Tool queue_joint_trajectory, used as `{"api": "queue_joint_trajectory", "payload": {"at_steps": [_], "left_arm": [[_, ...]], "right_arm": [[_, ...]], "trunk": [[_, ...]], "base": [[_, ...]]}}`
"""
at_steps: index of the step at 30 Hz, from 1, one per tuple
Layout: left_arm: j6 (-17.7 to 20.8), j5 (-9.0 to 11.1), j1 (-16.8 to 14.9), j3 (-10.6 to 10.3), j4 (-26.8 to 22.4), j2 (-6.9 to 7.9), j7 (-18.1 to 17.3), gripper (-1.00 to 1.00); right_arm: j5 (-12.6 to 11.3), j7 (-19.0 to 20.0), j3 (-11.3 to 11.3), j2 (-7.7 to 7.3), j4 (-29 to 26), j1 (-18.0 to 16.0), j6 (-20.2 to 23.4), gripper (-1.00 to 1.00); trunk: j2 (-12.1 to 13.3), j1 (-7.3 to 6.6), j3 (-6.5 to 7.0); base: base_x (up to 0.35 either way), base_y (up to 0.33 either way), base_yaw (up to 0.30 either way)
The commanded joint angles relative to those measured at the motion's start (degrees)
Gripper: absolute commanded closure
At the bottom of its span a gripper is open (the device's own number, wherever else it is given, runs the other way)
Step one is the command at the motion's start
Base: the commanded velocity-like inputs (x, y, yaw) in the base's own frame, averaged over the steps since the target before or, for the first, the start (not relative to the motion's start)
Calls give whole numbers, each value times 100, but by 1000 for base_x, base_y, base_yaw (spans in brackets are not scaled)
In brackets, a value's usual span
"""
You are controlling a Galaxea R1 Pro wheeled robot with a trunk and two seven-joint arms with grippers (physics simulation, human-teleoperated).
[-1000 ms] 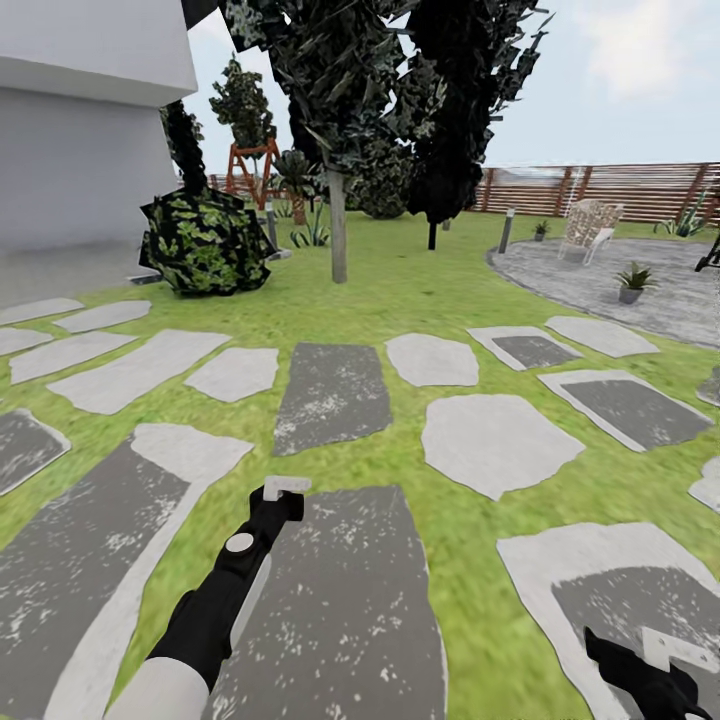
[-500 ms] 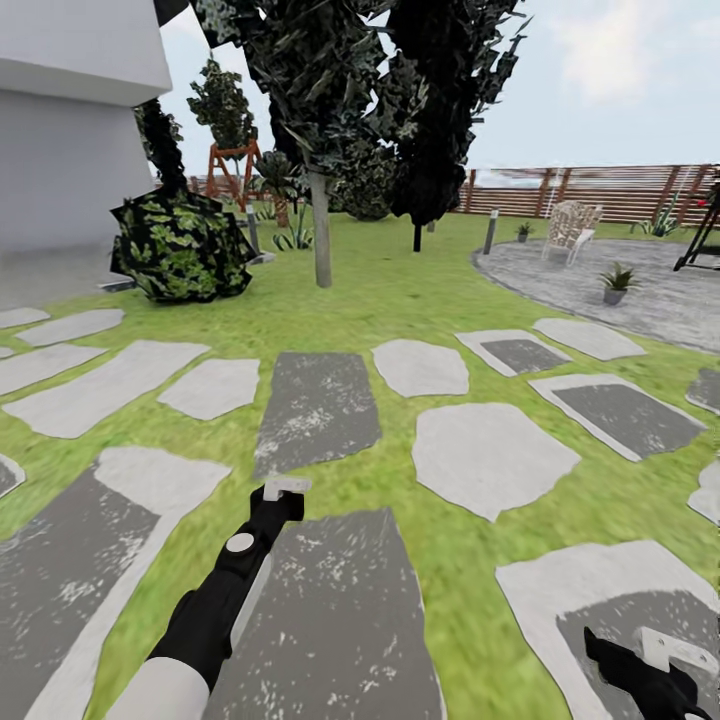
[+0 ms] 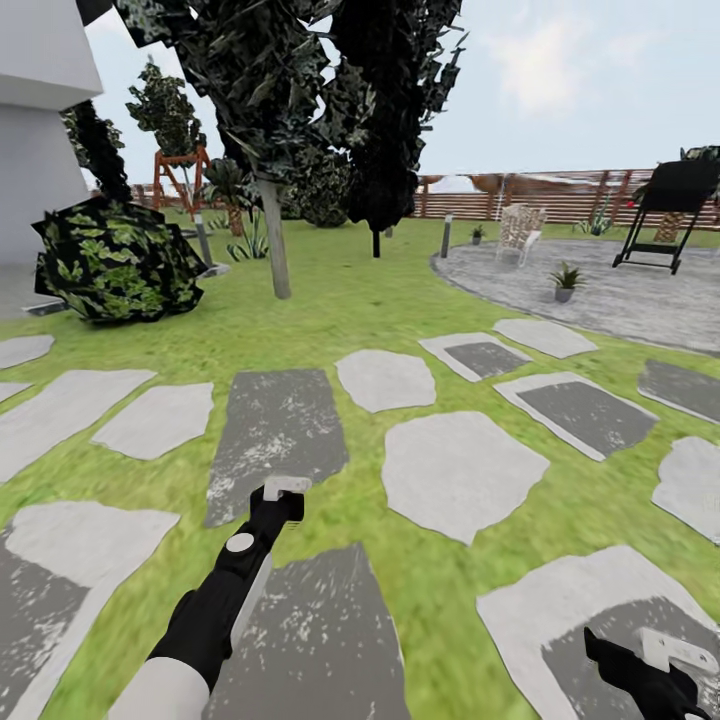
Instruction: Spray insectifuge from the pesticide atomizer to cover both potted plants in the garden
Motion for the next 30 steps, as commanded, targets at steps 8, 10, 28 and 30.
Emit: {"api": "queue_joint_trajectory", "payload": {"at_steps": [8, 10, 28, 30], "left_arm": [[34, -34, 0, -9, -12, 1, 19, 100], [34, -34, 0, -9, -12, 2, 19, 100], [34, -32, 0, -14, -12, 2, 19, 100], [34, -32, 0, -12, -12, 1, 19, 100]], "right_arm": [[0, 6, -2, 0, -7, -3, 30, -100], [2, 6, -2, 0, -7, -3, 30, -100], [3, 6, -2, 4, -7, -1, 30, -100], [4, 6, -2, 4, -7, -2, 30, -100]], "trunk": [[-2, 2, 20], [-2, 2, 25], [-2, 2, 60], [-2, 2, 61]], "base": [[338, 0, -232], [338, 0, -212], [338, 0, -176], [338, 0, -142]]}}
